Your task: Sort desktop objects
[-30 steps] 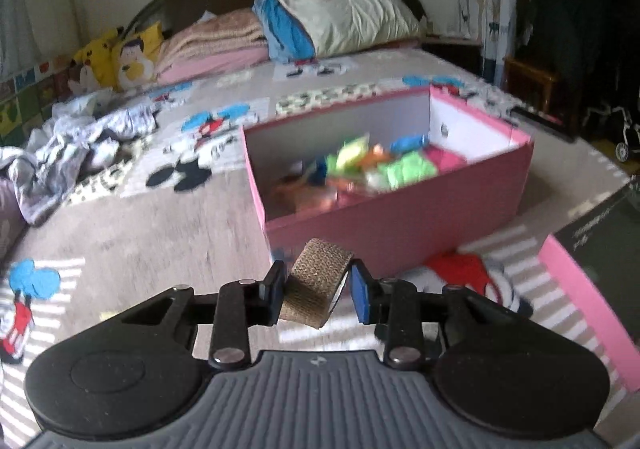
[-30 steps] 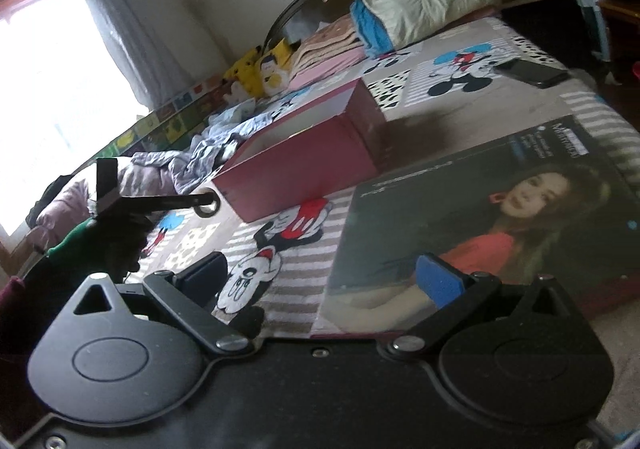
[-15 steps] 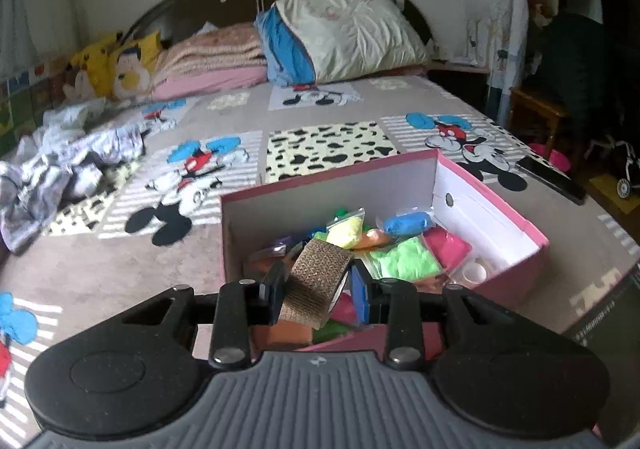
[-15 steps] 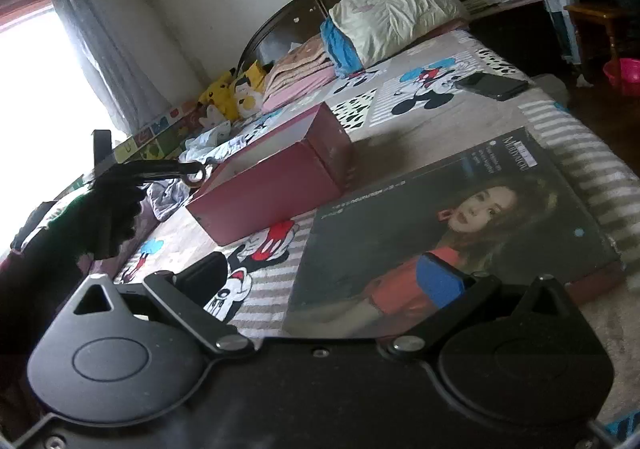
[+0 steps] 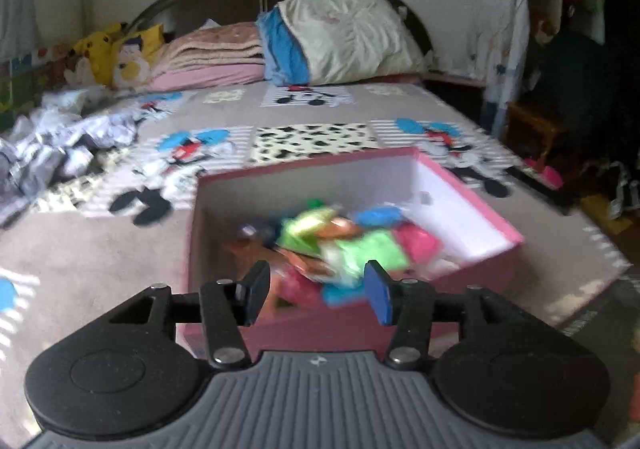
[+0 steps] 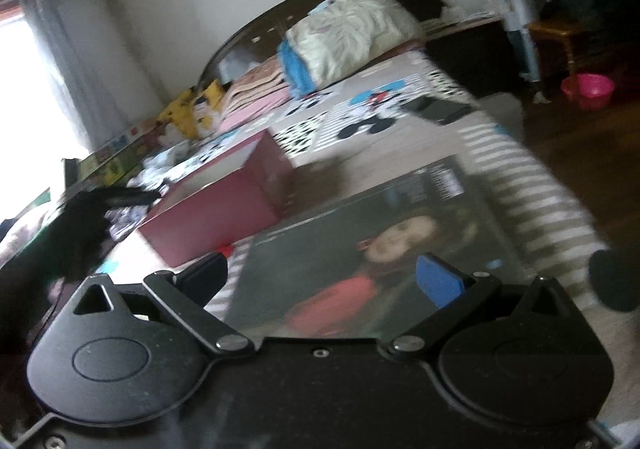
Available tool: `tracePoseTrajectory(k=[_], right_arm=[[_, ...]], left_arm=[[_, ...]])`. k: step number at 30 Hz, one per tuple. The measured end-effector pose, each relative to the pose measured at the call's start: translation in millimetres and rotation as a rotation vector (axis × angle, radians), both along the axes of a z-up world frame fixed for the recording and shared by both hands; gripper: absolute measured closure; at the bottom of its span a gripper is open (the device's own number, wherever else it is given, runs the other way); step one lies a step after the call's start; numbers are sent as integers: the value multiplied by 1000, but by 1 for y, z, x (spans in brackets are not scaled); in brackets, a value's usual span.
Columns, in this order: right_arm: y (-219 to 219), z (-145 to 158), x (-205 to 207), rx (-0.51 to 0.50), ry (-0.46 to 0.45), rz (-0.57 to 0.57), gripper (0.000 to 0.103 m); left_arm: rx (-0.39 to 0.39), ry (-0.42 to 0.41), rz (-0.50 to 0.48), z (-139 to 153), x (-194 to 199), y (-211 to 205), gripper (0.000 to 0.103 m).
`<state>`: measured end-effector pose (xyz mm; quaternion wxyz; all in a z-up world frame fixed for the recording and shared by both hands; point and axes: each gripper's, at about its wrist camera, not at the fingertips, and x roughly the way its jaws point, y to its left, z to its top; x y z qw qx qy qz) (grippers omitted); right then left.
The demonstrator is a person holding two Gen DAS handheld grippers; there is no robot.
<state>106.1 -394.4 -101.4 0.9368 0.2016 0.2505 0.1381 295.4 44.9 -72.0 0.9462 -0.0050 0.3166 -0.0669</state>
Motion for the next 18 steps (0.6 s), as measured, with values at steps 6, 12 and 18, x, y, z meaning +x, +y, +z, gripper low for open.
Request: tracePoseTrajectory(k=[6,12,18], right_arm=[[-39,-13,15,-3,30,-119,1],[-54,-25,28,-22,63,-133,1],[-49,-45,48,-54,116,-89,1]], left_arm=[[-190,54,-104,-24,-54,-37,51],[-289,129,-152,-59,-90,-80,46],[-320,157,-157,-82,-108,-110,42]])
